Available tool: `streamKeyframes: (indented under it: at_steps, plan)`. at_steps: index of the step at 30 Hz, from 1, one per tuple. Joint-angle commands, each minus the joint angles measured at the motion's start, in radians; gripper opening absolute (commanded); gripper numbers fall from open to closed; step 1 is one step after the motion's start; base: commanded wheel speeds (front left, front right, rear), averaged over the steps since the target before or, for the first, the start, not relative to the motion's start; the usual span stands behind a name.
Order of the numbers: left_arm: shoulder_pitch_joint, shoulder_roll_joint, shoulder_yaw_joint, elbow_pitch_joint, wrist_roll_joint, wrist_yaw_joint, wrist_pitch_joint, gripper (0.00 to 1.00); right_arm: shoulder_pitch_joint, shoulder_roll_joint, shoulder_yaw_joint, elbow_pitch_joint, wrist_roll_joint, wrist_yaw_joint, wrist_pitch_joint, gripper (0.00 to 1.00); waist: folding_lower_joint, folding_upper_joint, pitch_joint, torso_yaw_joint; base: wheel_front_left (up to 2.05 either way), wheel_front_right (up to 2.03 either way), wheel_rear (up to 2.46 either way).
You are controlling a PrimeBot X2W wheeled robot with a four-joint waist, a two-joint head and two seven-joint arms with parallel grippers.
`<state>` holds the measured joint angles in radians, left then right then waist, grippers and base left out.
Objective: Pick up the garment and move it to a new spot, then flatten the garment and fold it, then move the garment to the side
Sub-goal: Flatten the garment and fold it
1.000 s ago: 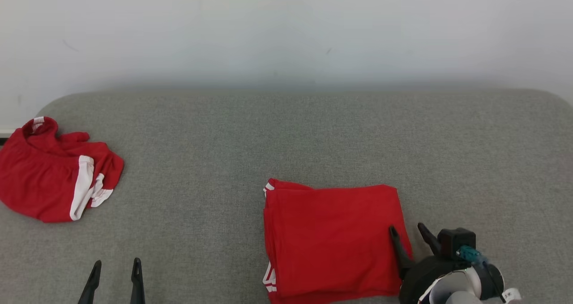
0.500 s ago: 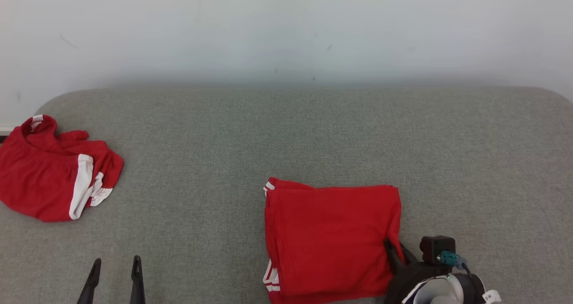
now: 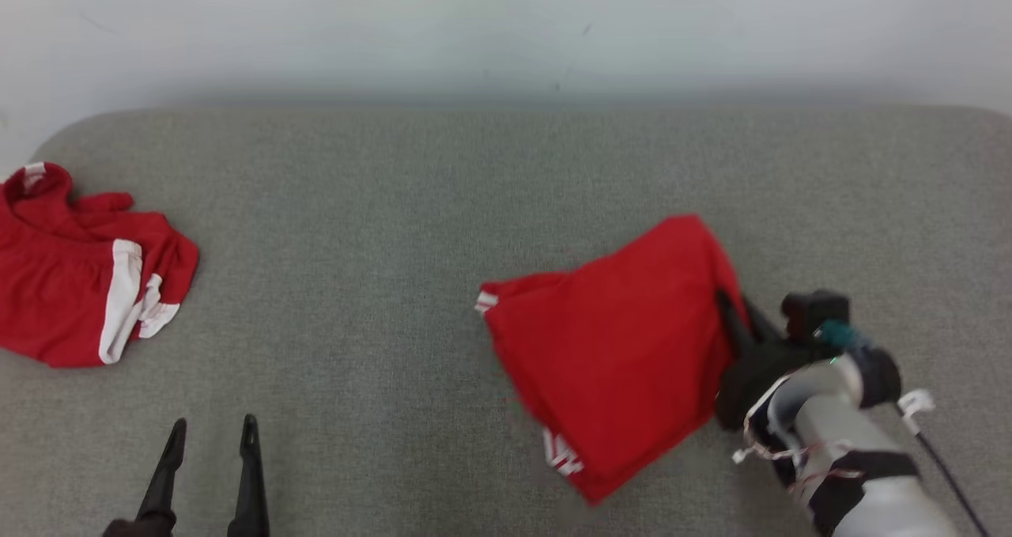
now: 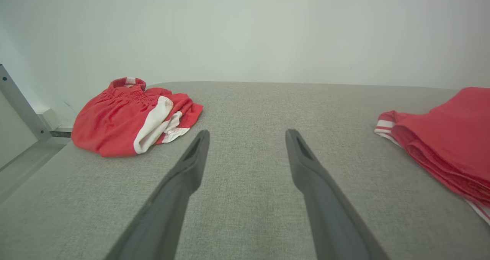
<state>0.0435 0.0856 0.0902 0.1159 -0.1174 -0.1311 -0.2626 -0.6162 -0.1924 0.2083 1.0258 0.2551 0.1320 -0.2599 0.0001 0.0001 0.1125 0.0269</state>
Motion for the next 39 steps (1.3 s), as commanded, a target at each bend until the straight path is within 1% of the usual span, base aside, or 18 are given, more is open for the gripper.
streamKeyframes:
  at_steps: [1, 3, 4, 7, 13, 17, 27, 39]
  plan:
    - [-0.033, 0.003, -0.013, -0.007, -0.010, 0.001, -0.003, 1.00, -0.049, -0.031, 0.005, -0.011, 0.010, -0.003, -0.005, 0.00, -0.0001, -0.0001, 0.077, -0.001, 0.00, 0.00, 0.00]
    - [-0.063, 0.010, -0.023, -0.024, -0.013, 0.001, -0.003, 1.00, -0.103, -0.062, 0.012, -0.021, 0.010, -0.003, -0.005, 0.00, -0.0001, -0.0001, 0.130, -0.006, 0.00, 0.00, 0.00]
    - [-0.063, 0.010, -0.023, -0.024, -0.013, 0.001, -0.003, 1.00, -0.103, -0.062, 0.012, -0.021, 0.010, -0.003, -0.005, 0.00, -0.0001, -0.0001, 0.130, -0.006, 0.00, 0.00, 0.00]
    - [-0.100, 0.024, -0.033, -0.051, -0.027, 0.001, -0.003, 1.00, -0.178, -0.108, 0.025, -0.037, 0.003, -0.003, -0.006, 0.00, -0.0001, -0.0001, 0.210, -0.027, 0.00, 0.00, 0.00]
    - [-0.162, 0.071, -0.018, -0.117, -0.031, 0.001, -0.003, 1.00, -0.321, -0.183, 0.068, -0.072, -0.012, -0.003, -0.005, 0.00, -0.0001, -0.0001, 0.361, -0.113, 0.00, 0.00, 0.00]
    - [-0.192, 0.105, -0.008, -0.155, -0.029, 0.002, -0.003, 1.00, -0.387, -0.230, 0.084, -0.077, -0.012, -0.003, -0.005, 0.00, -0.0001, -0.0001, 0.428, -0.171, 0.00, 0.00, 0.00]
    - [-0.184, 0.170, 0.007, -0.261, -0.006, 0.002, -0.003, 1.00, -0.515, -0.340, 0.066, -0.094, -0.021, -0.003, 0.005, 0.00, -0.0001, -0.0001, 0.534, -0.276, 0.00, 0.00, 0.00]
    - [-0.163, 0.203, 0.004, -0.365, 0.007, 0.010, 0.019, 1.00, -0.629, -0.467, 0.081, -0.165, -0.037, -0.003, 0.084, 0.00, -0.0001, -0.0001, 0.599, -0.341, 0.00, 0.00, 0.00]
